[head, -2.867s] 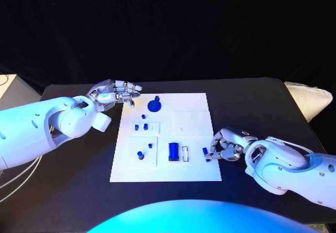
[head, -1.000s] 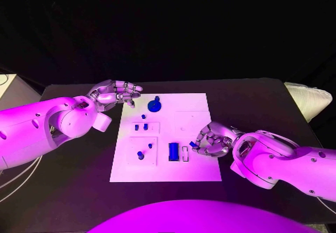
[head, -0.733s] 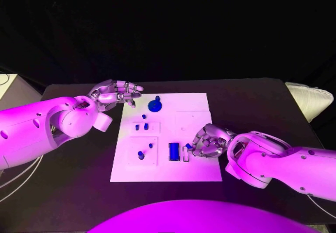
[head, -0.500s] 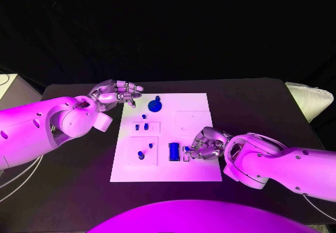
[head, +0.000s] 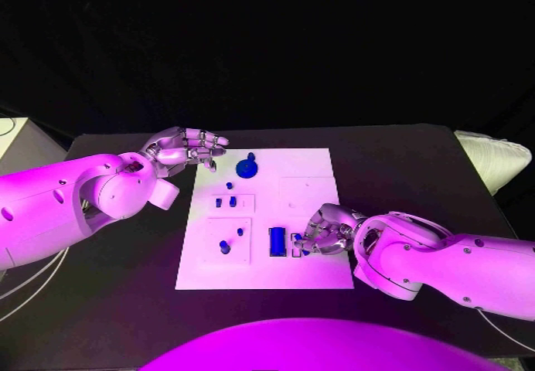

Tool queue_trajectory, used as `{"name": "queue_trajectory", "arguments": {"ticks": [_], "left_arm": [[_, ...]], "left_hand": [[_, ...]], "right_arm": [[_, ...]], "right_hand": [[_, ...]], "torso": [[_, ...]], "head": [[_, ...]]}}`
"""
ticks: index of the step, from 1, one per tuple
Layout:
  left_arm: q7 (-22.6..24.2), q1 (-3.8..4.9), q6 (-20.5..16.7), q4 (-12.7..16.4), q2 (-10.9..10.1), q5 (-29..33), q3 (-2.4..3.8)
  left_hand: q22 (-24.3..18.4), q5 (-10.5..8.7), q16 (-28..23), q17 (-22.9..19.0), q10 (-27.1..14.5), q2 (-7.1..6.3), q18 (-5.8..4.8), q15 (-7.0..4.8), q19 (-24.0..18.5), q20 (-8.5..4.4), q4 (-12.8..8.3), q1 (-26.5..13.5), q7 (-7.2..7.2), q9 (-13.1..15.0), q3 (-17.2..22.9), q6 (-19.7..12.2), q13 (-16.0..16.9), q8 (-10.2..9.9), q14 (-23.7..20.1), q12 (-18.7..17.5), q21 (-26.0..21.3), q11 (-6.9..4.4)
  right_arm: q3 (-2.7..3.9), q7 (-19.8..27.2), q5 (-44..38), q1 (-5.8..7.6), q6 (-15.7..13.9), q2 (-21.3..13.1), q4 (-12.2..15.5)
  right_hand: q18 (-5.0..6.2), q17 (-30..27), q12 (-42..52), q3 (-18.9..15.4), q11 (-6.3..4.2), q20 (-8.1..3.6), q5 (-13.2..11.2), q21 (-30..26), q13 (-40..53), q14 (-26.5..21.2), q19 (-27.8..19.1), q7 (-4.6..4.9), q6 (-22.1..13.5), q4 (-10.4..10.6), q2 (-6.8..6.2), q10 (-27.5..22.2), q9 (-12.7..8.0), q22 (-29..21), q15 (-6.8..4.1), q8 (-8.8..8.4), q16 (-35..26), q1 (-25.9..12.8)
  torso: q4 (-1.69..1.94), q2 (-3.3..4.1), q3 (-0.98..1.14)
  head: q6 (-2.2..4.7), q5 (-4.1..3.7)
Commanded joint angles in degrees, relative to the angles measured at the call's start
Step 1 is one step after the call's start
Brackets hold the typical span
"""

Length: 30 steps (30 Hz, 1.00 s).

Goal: Assemble the parts on the task board

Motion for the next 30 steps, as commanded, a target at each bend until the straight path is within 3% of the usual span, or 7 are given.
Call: {"name": "queue_trajectory", "arguments": {"ticks": [1, 19, 30], "left_arm": [[0.2, 0.01, 0.9, 0.2, 0.1, -0.1, 0.04], [0.2, 0.02, 0.9, 0.2, 0.1, -0.1, 0.04], [0.1, 0.02, 0.9, 0.2, 0.1, -0.1, 0.04]], "left_hand": [[-0.1, 0.28, 0.3, -0.1, -0.5, 0.27, 0.89, 0.12, 0.0, 0.39, 0.2, -0.5, 0.38, 0.0, 0.0, -0.3, 0.0, 0.2, -0.5, 0.2, -0.4, 0.02], [-0.1, 0.29, 0.3, -0.1, -0.5, 0.35, 0.88, 0.14, 0.0, 0.4, 0.4, -0.6, 0.39, -0.1, 0.0, -0.4, 0.0, 0.2, -0.5, 0.2, -0.4, 0.04], [-0.1, 0.3, 0.3, -0.1, -0.6, 0.37, 0.87, 0.16, 0.0, 0.42, 0.4, -0.7, 0.4, -0.1, 0.0, -0.4, -0.1, 0.3, -0.5, 0.3, -0.4, 0.05]], "right_arm": [[0.0, -0.5, -1.5, -0.08, 0.0, 0.4, 0.0], [0.0, -0.8, -0.8, -0.19, 1.5, 1.7, -1.4], [0.0, -0.8, -0.6, -0.21, 2.4, 2.0, -1.6]], "right_hand": [[-0.4, 15.1, 0.4, -0.4, -0.38, -0.1, -0.4, 0.2, 13.9, 6.1, 4.9, -0.14, 0.3, 0.0, -0.08, 4.9, -0.1, 14.0, -0.12, 0.12, 0.4, -0.7], [-0.44, 15.1, 0.8, 0.0, -0.64, -0.22, 0.9, 0.5, 14.1, 6.1, 5.0, -0.42, 0.6, -0.3, 0.95, 5.1, -0.2, 14.0, -0.31, 0.36, 0.4, -0.4], [-0.45, 15.1, 0.8, -1.2, -0.5, -0.2, 0.5, 0.5, 14.1, 6.1, 5.0, -0.26, 0.6, 0.0, 0.77, 5.2, -0.5, 14.0, -0.21, 0.45, 0.4, -3.1]], "torso": [[0.04, 0.0, 0.01], [0.03, 0.03, 0.01], [0.01, 0.01, 0.05]], "head": [[0.01, -0.01], [0.01, 0.06], [0.01, 0.06]]}}
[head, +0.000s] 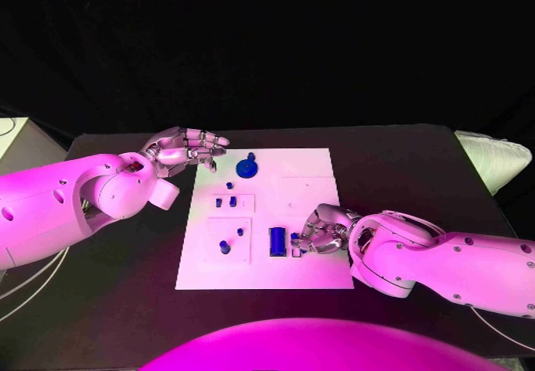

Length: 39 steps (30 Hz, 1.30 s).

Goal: Assemble the parts on the task board

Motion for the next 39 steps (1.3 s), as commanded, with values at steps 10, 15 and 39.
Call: {"name": "queue_trajectory", "arguments": {"ticks": [10, 15, 39], "left_arm": [[0.1, 0.02, 1.1, 0.2, 0.1, -0.1, 0.04], [0.0, 0.02, 1.1, 0.2, 0.0, -0.2, 0.04], [-0.2, 0.02, 1.2, 0.1, 0.0, -0.3, 0.04]], "left_hand": [[-0.1, 0.31, 0.3, -0.1, -0.4, 0.18, 0.86, -0.02, 0.0, 0.44, 0.6, -0.6, 0.41, -0.1, 0.0, -0.4, -0.1, 0.4, -0.3, 0.3, -0.3, -0.14], [-0.1, 0.31, 0.3, -0.1, -0.5, 0.22, 0.85, 0.0, 0.0, 0.46, 0.7, -0.7, 0.42, -0.1, 0.0, -0.5, -0.1, 0.4, -0.4, 0.4, -0.4, -0.13], [-0.2, 0.34, 0.3, -0.1, -0.5, 0.25, 0.87, 0.0, 0.0, 0.48, 0.8, -0.8, 0.41, -0.2, 0.1, -0.5, -0.1, 0.5, -0.4, 0.4, -0.5, -0.14]], "right_arm": [[-0.02, 0.0, -0.1, -0.12, 1.0, -0.1, 0.8], [-0.02, -0.1, -0.4, -0.17, 0.7, -0.6, 1.5], [-0.01, 0.3, -1.0, -0.26, 2.3, -1.9, 2.2]], "right_hand": [[-0.49, 15.1, 0.7, -2.2, -0.19, -0.22, 2.4, 0.3, 14.3, 6.1, 5.1, -0.13, 0.6, 0.2, 0.69, 5.3, -0.4, 14.0, -0.26, 0.45, 0.4, -3.7], [-0.54, 15.1, 0.9, -2.2, -0.25, -0.25, 2.9, 0.5, 14.4, 6.1, 5.1, -0.21, 0.7, 0.2, 1.47, 5.4, -0.4, 14.1, -0.31, 0.56, 0.4, -4.2], [-0.52, 15.1, 0.9, -2.8, -0.42, -0.38, -4.6, 0.4, 14.5, 6.1, 5.1, -0.4, 0.6, -1.7, -0.36, 5.4, -1.0, 14.1, -0.44, 1.06, 0.4, 1.3]], "torso": [[0.01, 0.0, 0.03], [-0.01, -0.02, 0.04], [-0.01, -0.01, -0.01]], "head": [[0.01, -0.01], [0.01, 0.08], [0.01, 0.12]]}}
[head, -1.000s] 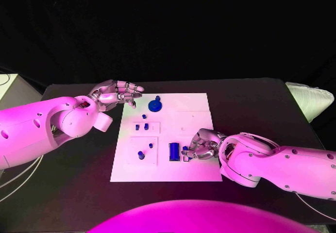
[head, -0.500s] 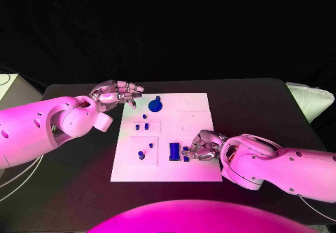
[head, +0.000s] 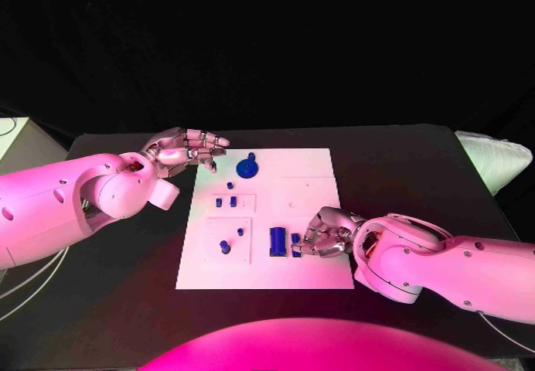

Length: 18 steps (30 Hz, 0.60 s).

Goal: Assemble the parts on the task board

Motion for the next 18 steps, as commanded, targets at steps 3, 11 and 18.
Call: {"name": "queue_trajectory", "arguments": {"ticks": [3, 11, 18], "left_arm": [[0.2, 0.01, 1.1, 0.1, 0.1, -0.2, 0.04], [0.3, 0.01, 1.1, 0.0, 0.2, -0.3, 0.04], [0.4, 0.01, 1.1, 0.0, 0.3, -0.3, 0.04]], "left_hand": [[-0.1, 0.34, 0.3, -0.1, -0.5, -0.06, 0.87, 0.0, 0.0, 0.48, 0.5, -0.5, 0.42, -0.1, 0.1, -0.5, -0.1, 0.3, -0.4, 0.3, -0.4, -0.12], [-0.1, 0.34, 0.3, -0.1, -0.5, -0.04, 0.88, -0.01, 0.0, 0.47, 0.5, -0.4, 0.41, -0.1, 0.1, -0.5, -0.1, 0.4, -0.4, 0.3, -0.4, -0.13], [-0.1, 0.34, 0.3, -0.1, -0.5, -0.04, 0.88, -0.01, 0.0, 0.47, 0.5, -0.4, 0.41, -0.1, 0.1, -0.5, -0.1, 0.4, -0.4, 0.3, -0.4, -0.13]], "right_arm": [[-0.01, 0.7, -0.7, -0.14, 2.6, 0.0, 0.0], [-0.01, 0.5, -2.4, -0.3, 1.9, 0.1, -1.0], [-0.01, 0.3, -3.3, -0.32, 1.2, 0.5, -2.0]], "right_hand": [[-0.51, 15.1, 0.2, 0.6, -0.43, -0.38, -6.9, 0.0, 14.5, 6.1, 5.1, -0.17, -0.2, -1.4, -1.11, 5.4, -0.4, 14.1, -0.44, 0.41, 0.4, 4.7], [-0.5, 15.1, 0.1, 0.8, -0.46, -0.38, -8.3, -0.1, 14.5, 6.1, 5.1, -0.21, -0.1, -1.8, -1.31, 5.4, -0.6, 14.1, -0.45, 0.47, 0.4, 6.5], [-0.51, 15.1, 0.2, 1.1, -0.5, -0.4, -7.8, 0.0, 14.5, 6.1, 5.1, -0.24, 0.1, -1.7, -0.98, 5.4, -0.7, 14.1, -0.48, 0.52, 0.4, 6.9]], "torso": [[0.0, 0.0, 0.0], [0.01, -0.04, -0.05], [0.01, -0.03, -0.04]], "head": [[0.01, 0.01], [0.01, -0.07], [0.01, -0.18]]}}
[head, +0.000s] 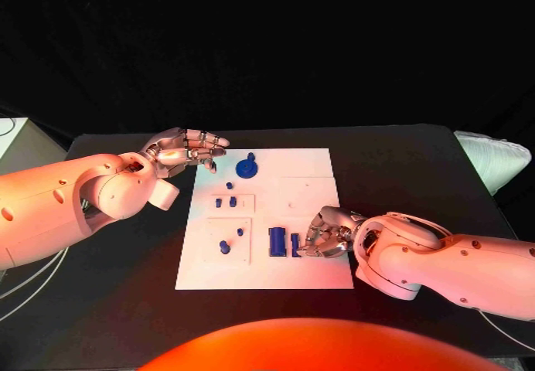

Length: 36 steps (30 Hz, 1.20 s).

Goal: Assemble the parts on the task board

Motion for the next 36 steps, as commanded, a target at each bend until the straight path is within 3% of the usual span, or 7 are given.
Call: {"name": "queue_trajectory", "arguments": {"ticks": [1, 14, 22, 27, 31, 34, 36], "left_arm": [[0.5, 0.01, 1.0, 0.1, 0.2, -0.2, 0.04], [0.7, 0.01, 0.9, 0.0, 0.2, -0.2, 0.03], [2.0, -0.34, 0.2, -0.5, 0.5, 0.5, 0.03], [4.2, -0.85, -1.3, -1.2, 1.0, 2.1, 0.02], [7.2, -1.29, -3.1, -2.8, 2.1, 4.3, 0.02], [10.3, -1.68, -4.8, -4.8, 3.4, 6.9, 0.02], [11.7, -1.91, -5.6, -5.9, 4.1, 8.0, 0.03]], "left_hand": [[-0.1, 0.34, 0.3, -0.1, -0.3, -0.04, 0.88, -0.01, 0.0, 0.47, 0.3, -0.4, 0.61, -0.1, -0.1, -0.3, -0.1, 0.4, -0.4, 0.3, -0.2, 0.07], [-0.1, 0.35, 0.4, -0.1, -0.3, -0.03, 0.89, -0.02, 0.0, 0.47, 0.3, -0.3, 0.6, -0.1, 0.0, -0.4, -0.1, 0.4, -0.4, 0.4, -0.2, 0.05], [-0.1, 0.32, 0.3, -0.1, -0.4, -0.12, 0.87, 0.0, 0.0, 0.48, 0.4, -0.5, 0.6, -0.1, 0.0, -0.4, -0.1, 0.6, -0.5, 0.4, -0.3, 0.06], [-0.7, 0.29, -0.5, -0.5, -0.6, -0.3, 0.81, 0.14, -0.7, 0.65, 1.0, -0.9, 0.56, -0.3, 0.0, -0.7, -0.2, 1.0, -1.8, 0.7, -1.4, 0.09], [-2.5, 0.2, -4.2, -2.4, -0.9, -0.5, 0.65, 0.71, -3.1, 1.29, 1.7, -1.2, 0.74, -0.5, 0.6, -1.2, -1.2, 2.0, -5.4, 0.1, -4.8, 0.43], [-5.7, 0.21, -11.1, -5.8, -0.5, -0.73, 0.38, 1.92, -6.1, 2.67, 2.7, -1.4, 0.9, -0.7, 1.7, -0.7, -4.3, 3.4, -9.5, -4.2, -10.7, 1.1], [-9.7, 0.14, -19.7, -9.9, 3.3, -0.86, 0.43, 3.1, -7.7, 4.33, 3.6, -1.6, 0.98, -1.5, 3.7, -0.6, -6.6, 2.8, -11.2, -10.5, -17.7, 1.12]], "right_arm": [[-0.05, 0.2, -1.9, -0.09, 0.1, 0.3, -0.4], [-0.01, 3.8, 0.3, 0.02, -2.4, -1.3, 0.8], [0.29, 20.4, 11.9, 1.7, -8.1, -3.3, -0.2], [0.64, 30.5, 21.9, 3.01, -9.4, -2.7, -4.6], [1.24, 38.2, 33.5, 4.13, -9.8, -0.9, -11.8], [2.04, 43.3, 42.1, 4.74, -9.1, 1.3, -18.8], [2.44, 45.3, 45.3, 4.89, -8.5, 2.5, -22.0]], "right_hand": [[-0.51, 15.1, 0.2, 0.3, -0.51, -0.4, 0.4, 0.0, 14.5, 6.1, 5.1, -0.16, 0.0, 0.0, 0.16, 5.4, -0.1, 14.1, -0.49, 0.27, 0.4, 0.7], [-0.23, 15.1, -1.3, -0.6, -0.33, -0.38, 1.5, -1.5, 13.9, 6.1, 4.7, 0.08, -0.3, 0.7, -0.96, 4.9, -0.4, 13.7, -0.42, 0.18, 0.4, 0.3], [1.59, 14.4, -8.4, -3.6, 1.31, 0.64, 2.0, -11.6, 11.3, 5.9, 2.0, 2.01, -4.4, 2.6, -1.14, 1.8, -1.6, 11.0, 0.87, -1.74, -0.2, 1.9], [3.52, 9.5, -17.9, -3.8, 2.17, 1.52, 2.2, -23.2, 7.5, 3.9, -1.5, 3.01, -6.5, 2.5, -0.07, -2.9, -1.9, 7.5, 1.82, -2.11, -4.8, 4.5], [8.35, -6.9, -47.4, -1.3, 3.71, 2.97, 2.7, -58.7, -7.8, -5.2, -12.5, 4.54, -9.8, 2.1, 0.4, -18.8, -2.1, -6.1, 2.97, -2.34, -23.6, 9.2], [9.11, -23.2, -60.1, 2.2, 4.73, 4.02, 2.9, -71.3, -20.4, -16.0, -16.5, 5.47, -12.0, 2.2, -0.29, -23.8, -2.8, -15.0, 4.18, -2.9, -46.3, 12.0], [9.12, -24.7, -63.5, 3.6, 5.1, 4.51, 2.9, -73.7, -24.8, -17.5, -17.5, 5.76, -12.3, 2.2, -0.62, -24.1, -3.1, -17.4, 4.65, -3.18, -49.5, 12.6]], "torso": [[0.02, 0.0, 0.0], [-0.09, -0.15, -0.03], [-0.36, -0.75, -0.23], [-0.71, -1.58, -0.58], [-0.97, -2.55, -0.92], [-1.15, -3.06, -1.01], [-1.22, -3.42, -1.0]], "head": [[0.01, -0.02], [0.01, 0.01], [0.01, -0.12], [1.32, -0.01], [3.24, 0.21], [5.11, 0.32], [5.77, 0.48]]}}
